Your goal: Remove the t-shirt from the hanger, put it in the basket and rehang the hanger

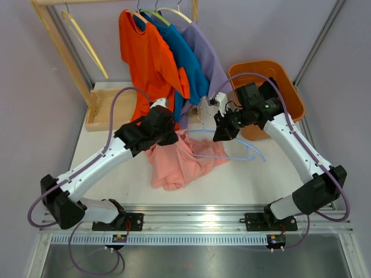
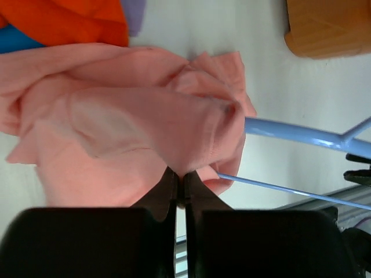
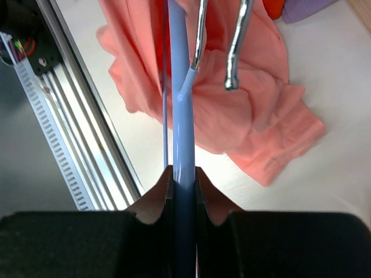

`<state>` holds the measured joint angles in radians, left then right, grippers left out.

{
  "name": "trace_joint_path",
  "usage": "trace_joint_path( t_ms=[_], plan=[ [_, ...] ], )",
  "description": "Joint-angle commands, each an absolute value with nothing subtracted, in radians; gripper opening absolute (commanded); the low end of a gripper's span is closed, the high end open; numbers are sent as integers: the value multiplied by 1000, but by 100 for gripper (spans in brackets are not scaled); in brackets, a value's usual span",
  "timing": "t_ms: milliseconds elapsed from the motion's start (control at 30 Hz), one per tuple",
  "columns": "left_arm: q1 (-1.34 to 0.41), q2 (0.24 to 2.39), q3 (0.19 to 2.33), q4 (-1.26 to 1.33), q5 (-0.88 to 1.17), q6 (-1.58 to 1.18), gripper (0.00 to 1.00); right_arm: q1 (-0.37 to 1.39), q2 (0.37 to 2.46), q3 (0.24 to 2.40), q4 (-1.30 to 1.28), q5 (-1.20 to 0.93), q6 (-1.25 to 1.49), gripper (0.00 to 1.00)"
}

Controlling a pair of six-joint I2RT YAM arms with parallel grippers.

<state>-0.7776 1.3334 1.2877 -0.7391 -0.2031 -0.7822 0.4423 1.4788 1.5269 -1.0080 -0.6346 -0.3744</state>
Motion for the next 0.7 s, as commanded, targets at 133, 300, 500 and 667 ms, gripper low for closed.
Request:
trace_joint_path(
  t_ms=[133, 300, 500, 667],
  plan=[
    [-585, 1131, 1164, -770, -253, -750, 0, 405, 1352, 1454, -1045, -620, -614, 0],
    [-519, 1086, 1068, -801, -229, -712, 0, 266, 1342, 1521, -1064, -773, -627, 0],
    [-506, 1032, 960, -683, -105, -675, 0, 187, 1332, 1601, -1179, -931, -794, 0],
    [-506, 982, 927, -543, 75, -580, 30, 189, 1327, 1603, -1241, -977, -879, 0]
  ],
)
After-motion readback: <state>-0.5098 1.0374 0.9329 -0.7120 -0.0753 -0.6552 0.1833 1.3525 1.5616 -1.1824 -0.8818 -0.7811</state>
